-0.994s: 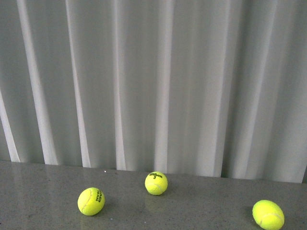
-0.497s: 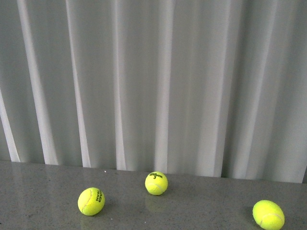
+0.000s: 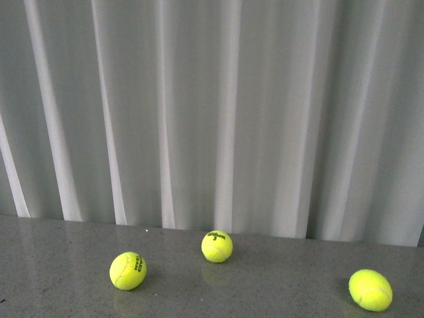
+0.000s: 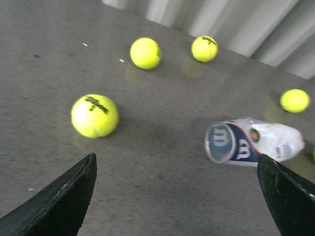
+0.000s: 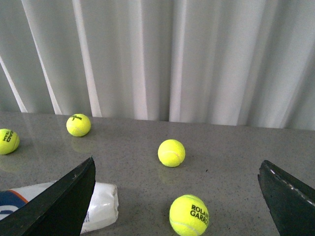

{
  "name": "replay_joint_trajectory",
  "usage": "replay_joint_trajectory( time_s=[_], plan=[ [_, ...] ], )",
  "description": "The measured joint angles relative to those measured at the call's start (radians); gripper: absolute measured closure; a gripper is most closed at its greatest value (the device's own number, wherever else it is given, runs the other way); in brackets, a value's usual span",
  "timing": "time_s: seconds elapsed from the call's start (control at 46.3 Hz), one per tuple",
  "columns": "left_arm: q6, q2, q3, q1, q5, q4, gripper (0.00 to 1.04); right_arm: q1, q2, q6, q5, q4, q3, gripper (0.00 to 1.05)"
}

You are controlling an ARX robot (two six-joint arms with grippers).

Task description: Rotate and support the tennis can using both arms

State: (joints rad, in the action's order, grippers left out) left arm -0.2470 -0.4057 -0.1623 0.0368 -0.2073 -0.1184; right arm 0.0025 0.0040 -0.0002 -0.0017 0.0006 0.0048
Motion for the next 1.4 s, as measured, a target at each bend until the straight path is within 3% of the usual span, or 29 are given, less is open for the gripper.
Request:
replay_joint_trajectory(
  time_s=[0.108,0.259,0.346,0.627,1.405],
  plan=[
    [-0.029,-0.406,-0.095,0.050,-0.220,0.256,0.07,0.000,0.000,0.000,0.000,0.000,0.000,0.07],
    [-0.048,-0.797,-0.198,0.060,-0.420,0.465,0.07,0.000,0.000,0.000,0.000,0.000,0.000,0.07],
    [-0.098,-1.034,-0.270,0.040,-0.475,0.541,0.07,0.000,0.000,0.000,0.000,0.000,0.000,0.07],
    [-0.179,-1.356,-0.412,-0.079,-0.529,0.633,0.07,0.000,0.000,0.000,0.000,0.000,0.000,0.07],
    [-0.308,-1.651,-0.623,-0.244,-0.555,0.693,0.07,0.000,0.000,0.000,0.000,0.000,0.000,0.07]
  ],
)
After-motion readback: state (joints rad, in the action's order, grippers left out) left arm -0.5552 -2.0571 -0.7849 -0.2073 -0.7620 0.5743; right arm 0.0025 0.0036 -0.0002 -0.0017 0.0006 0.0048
